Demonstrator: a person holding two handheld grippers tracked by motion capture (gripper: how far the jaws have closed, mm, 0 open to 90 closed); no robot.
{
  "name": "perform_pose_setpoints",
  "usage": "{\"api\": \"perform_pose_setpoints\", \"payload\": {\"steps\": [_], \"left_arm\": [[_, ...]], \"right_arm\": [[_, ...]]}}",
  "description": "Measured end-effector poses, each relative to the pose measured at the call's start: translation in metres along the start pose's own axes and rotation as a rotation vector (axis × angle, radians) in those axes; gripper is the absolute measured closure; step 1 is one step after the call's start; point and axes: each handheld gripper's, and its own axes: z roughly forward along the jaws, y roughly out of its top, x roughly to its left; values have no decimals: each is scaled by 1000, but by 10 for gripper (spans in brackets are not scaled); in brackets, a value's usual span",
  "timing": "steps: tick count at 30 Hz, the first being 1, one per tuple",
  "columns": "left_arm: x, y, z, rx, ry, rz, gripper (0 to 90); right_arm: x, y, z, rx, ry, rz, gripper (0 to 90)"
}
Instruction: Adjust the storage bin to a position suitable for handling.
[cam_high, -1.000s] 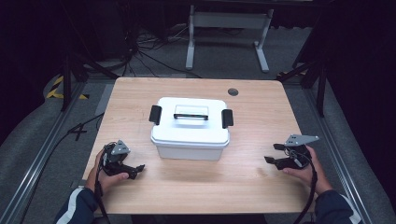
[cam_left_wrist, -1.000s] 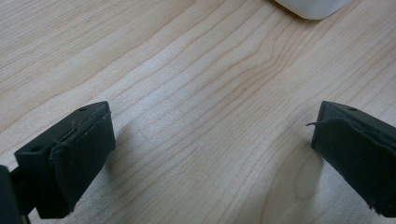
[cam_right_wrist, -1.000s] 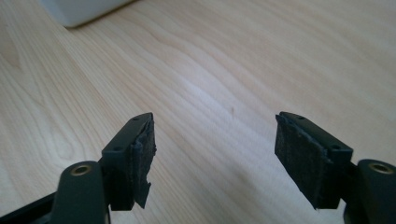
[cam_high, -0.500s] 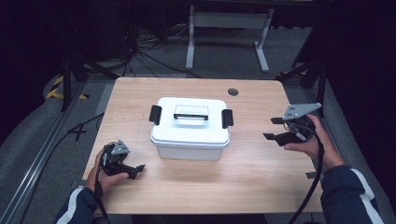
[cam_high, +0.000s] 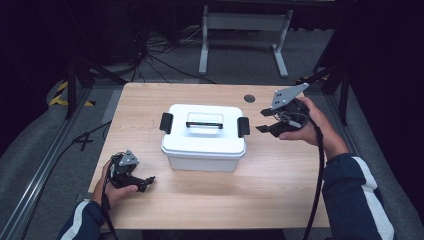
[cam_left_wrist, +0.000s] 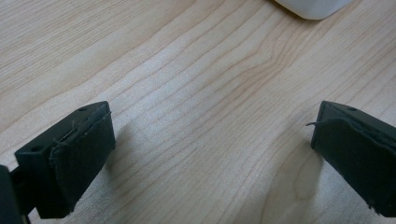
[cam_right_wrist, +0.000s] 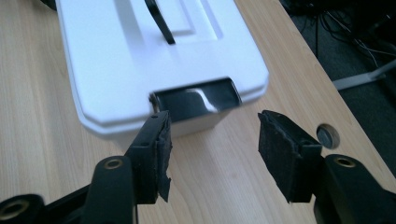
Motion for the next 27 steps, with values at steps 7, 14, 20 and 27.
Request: {"api": "perform_pose_setpoints", "payload": {"steps": [7, 14, 20, 27], "left_arm": [[-1, 0, 0, 1, -3, -9, 1], [0, 0, 0, 1, -3, -10, 2], [0, 0, 0, 0, 0, 3, 2], [0, 0, 0, -1, 2, 3, 2]], "right_arm": [[5, 30, 22, 51, 37, -77, 504], [9, 61, 41, 96, 60, -128, 546], [18, 82, 59, 135, 67, -190, 572], [22, 98, 81, 197, 90, -208, 631]]}}
